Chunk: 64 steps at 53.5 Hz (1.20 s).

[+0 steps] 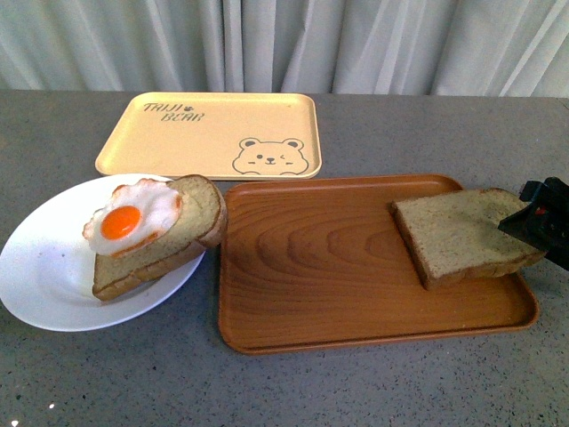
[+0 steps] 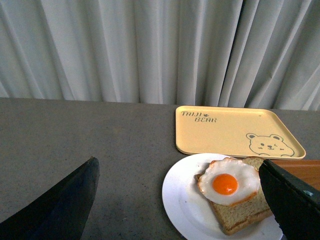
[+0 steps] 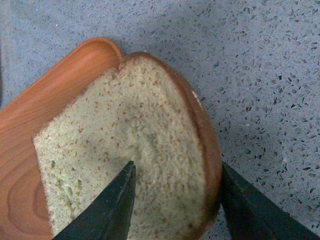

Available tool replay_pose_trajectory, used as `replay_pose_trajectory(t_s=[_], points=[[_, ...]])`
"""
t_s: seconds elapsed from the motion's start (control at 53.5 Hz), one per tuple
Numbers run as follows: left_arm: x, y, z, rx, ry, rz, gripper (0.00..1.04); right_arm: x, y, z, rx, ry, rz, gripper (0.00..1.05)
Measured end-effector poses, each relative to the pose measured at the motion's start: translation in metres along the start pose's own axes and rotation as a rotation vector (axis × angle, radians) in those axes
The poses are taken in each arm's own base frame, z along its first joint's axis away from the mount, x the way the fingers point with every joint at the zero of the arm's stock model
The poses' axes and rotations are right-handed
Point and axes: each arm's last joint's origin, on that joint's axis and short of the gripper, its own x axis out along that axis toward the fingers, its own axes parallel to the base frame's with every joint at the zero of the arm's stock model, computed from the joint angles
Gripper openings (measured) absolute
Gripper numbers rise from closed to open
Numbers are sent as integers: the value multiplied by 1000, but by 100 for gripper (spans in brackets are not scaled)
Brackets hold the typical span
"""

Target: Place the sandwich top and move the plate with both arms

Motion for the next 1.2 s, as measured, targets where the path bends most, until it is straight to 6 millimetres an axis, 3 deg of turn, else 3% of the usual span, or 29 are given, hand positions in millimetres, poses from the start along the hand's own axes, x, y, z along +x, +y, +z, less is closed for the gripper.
replay_pose_trajectory(t_s=[0.187, 0.318, 0.449, 0.617, 0.804, 0.898, 1.01, 1.197], points=[[0, 0, 0, 0, 0, 0, 96, -12, 6, 6, 14, -25, 31, 20], [0, 0, 0, 0, 0, 0, 96, -30, 22, 18, 18, -65, 88, 3], [0, 0, 0, 0, 0, 0, 96, -46, 50, 26, 4, -92, 149, 2], [0, 0, 0, 0, 0, 0, 96, -51, 106, 40, -21, -131, 257, 2], [0, 0, 0, 0, 0, 0, 96, -46, 190, 49, -40, -154, 406, 2], [0, 0, 0, 0, 0, 0, 96, -35, 228, 41, -42, -123, 464, 2], [0, 0, 0, 0, 0, 0, 96, -15, 271, 14, -56, -54, 511, 2], [0, 0, 0, 0, 0, 0, 96, 12, 304, -23, -57, 35, 534, 2]])
